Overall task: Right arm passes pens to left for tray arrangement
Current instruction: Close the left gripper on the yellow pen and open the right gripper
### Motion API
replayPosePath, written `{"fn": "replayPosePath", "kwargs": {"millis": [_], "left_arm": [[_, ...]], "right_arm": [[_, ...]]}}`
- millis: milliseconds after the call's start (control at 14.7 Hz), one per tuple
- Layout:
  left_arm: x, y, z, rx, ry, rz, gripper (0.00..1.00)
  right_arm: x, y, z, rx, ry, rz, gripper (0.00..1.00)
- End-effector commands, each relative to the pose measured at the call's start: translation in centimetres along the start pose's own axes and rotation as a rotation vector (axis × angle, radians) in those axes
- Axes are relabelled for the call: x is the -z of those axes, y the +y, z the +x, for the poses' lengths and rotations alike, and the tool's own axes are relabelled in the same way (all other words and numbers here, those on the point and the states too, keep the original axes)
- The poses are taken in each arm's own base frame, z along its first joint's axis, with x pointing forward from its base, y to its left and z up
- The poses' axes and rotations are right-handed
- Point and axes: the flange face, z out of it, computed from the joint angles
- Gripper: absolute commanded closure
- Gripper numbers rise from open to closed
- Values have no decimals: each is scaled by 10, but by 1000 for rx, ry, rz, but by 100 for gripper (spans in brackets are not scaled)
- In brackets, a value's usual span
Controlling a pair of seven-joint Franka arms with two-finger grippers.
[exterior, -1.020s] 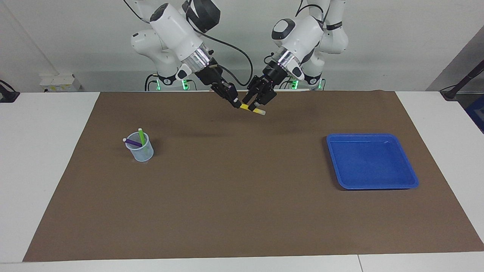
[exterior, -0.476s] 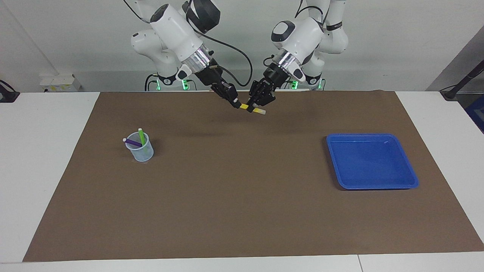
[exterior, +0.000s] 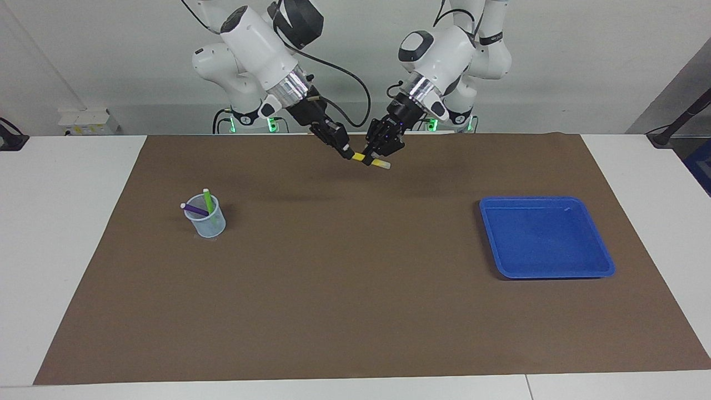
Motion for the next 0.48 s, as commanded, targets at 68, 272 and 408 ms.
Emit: {"fn": "replayPosePath", "kwargs": {"millis": [68, 272, 408], "left_arm": [[-3, 5, 8, -133, -5, 72, 100], [10, 29, 37, -342, -20, 171, 100], [21, 44, 57, -560, 52, 300, 100]], "right_arm": [[8, -2, -1, -14, -21, 28, 0], [10, -1, -1, 3, -25, 5, 0], [12, 5, 4, 138, -41, -84, 0]]}}
